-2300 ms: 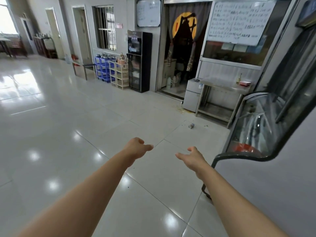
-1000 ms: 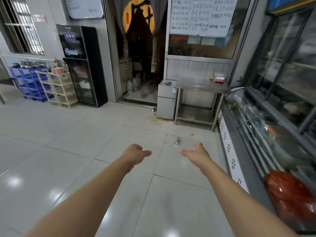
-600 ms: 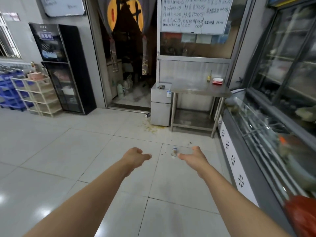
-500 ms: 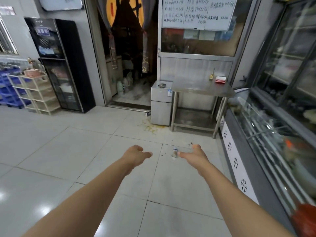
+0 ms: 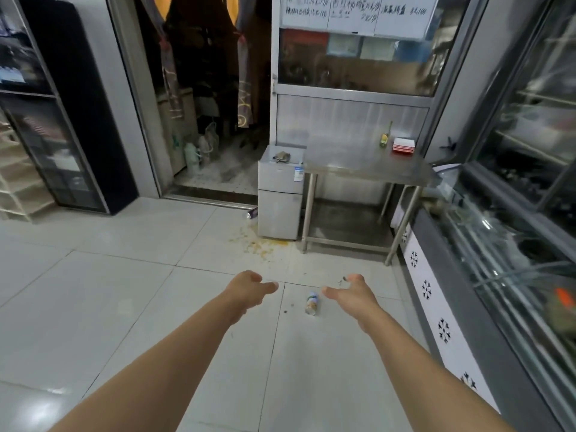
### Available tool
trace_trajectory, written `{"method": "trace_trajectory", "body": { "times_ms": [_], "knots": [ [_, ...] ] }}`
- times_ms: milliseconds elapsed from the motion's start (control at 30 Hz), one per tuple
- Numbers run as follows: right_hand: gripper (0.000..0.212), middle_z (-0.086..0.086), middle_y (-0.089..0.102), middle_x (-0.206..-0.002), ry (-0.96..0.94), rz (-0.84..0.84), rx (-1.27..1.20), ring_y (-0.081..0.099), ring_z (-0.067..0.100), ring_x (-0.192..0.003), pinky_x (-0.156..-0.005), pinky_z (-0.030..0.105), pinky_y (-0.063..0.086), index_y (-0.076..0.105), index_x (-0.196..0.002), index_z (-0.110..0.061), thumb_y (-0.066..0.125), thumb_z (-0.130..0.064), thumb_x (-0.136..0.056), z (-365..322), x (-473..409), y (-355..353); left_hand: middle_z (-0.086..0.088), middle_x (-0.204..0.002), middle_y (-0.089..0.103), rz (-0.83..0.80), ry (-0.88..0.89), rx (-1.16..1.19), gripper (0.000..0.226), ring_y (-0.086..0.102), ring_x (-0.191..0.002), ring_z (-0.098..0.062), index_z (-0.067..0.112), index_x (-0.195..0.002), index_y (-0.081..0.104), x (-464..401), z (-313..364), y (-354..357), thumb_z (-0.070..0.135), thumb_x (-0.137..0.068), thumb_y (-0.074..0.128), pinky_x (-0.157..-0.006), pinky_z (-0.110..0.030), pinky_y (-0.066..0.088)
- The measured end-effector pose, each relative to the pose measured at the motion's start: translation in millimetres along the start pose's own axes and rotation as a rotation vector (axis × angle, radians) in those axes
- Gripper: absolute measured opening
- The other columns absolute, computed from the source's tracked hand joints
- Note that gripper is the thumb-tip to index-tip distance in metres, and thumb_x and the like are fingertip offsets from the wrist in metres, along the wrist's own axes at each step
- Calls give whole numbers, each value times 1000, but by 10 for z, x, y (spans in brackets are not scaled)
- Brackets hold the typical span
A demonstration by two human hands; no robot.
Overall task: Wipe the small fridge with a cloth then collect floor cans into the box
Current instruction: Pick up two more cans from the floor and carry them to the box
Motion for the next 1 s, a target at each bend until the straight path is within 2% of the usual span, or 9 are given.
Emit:
{"method": "trace_trajectory", "body": {
  "times_ms": [33, 100, 200, 233, 300, 367, 700, 833, 1000],
  "knots": [
    [76, 1, 52, -104, 4, 9, -5, 57, 9, -78, -60, 18, 39, 25, -141, -12, 69, -33, -82, -77, -159, 20, -6, -122, 55, -11, -6, -14, 60, 58, -106, -21, 10, -135, 41, -199, 74, -33, 37, -86, 63, -80, -34, 40],
    [78, 6, 47, -131, 4, 39, -2, 53, 21, -108, -77, 24, 38, 24, -142, -12, 69, -33, -82, -211, -481, 33, -6, -124, 55, -24, -10, -35, 59, 58, -106, -21, 10, -134, 42, -604, 221, -71, 36, -87, 63, -81, -34, 40],
    [80, 6, 44, -131, 26, 56, -13, 52, 15, -92, -79, 26, 36, 22, -144, -12, 69, -33, -82, -375, -934, 25, -7, -126, 54, -64, -24, -64, 58, 58, -107, -21, 10, -134, 42, -1144, 458, -29, 36, -87, 63, -81, -34, 40],
    [81, 7, 41, -134, 37, 65, -20, 53, 17, -94, -81, 26, 37, 22, -144, -12, 69, -33, -81, -403, -1095, 24, -8, -127, 54, -80, -25, -72, 58, 58, -107, -21, 10, -135, 42, -1322, 530, 8, 36, -87, 62, -81, -34, 39],
    [82, 10, 35, -143, 63, 75, -14, 48, 25, -119, -89, 29, 38, 22, -143, -12, 70, -35, -81, -438, -1445, 12, -8, -129, 53, -105, -24, -89, 59, 57, -109, -22, 9, -136, 41, -1687, 668, 87, 35, -88, 62, -82, -34, 39],
    [83, 10, 33, -146, 84, 77, -21, 41, 27, -129, -96, 30, 37, 22, -144, -12, 70, -35, -81, -473, -1813, -6, -8, -131, 52, -123, -26, -105, 59, 56, -110, -23, 9, -136, 41, -2042, 808, 164, 35, -88, 62, -84, -34, 39],
    [84, 11, 32, -145, 159, 28, -5, 42, 27, -128, -89, 27, 36, 24, -143, -12, 71, -39, -80, -671, -3846, -182, -10, -136, 48, -132, -110, -131, 59, 54, -117, -25, 8, -136, 41, -3875, 1436, 563, 33, -87, 63, -94, -36, 39],
    [86, 12, 33, -146, 190, 9, 9, 42, 27, -129, -92, 26, 36, 25, -143, -9, 72, -39, -78, -721, -4485, -134, -8, -135, 49, -139, -173, -140, 58, 54, -116, -25, 10, -134, 43, -4491, 1522, 675, 35, -86, 65, -98, -37, 40],
    [79, 13, 38, -141, 257, -5, 58, 45, 26, -124, -84, 22, 33, 31, -139, -8, 72, -38, -78, -651, -5165, 16, -7, -134, 50, -151, -230, -163, 59, 54, -117, -25, 10, -134, 45, -5269, 1490, 767, 36, -85, 65, -98, -36, 41]
  ]
}}
Point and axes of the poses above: each hand's wrist, its own x-axis away from the middle knuckle, its own y-axis out of the palm, z = x × y, the point moved 3 cm from there along -x, towards the middle knuckle
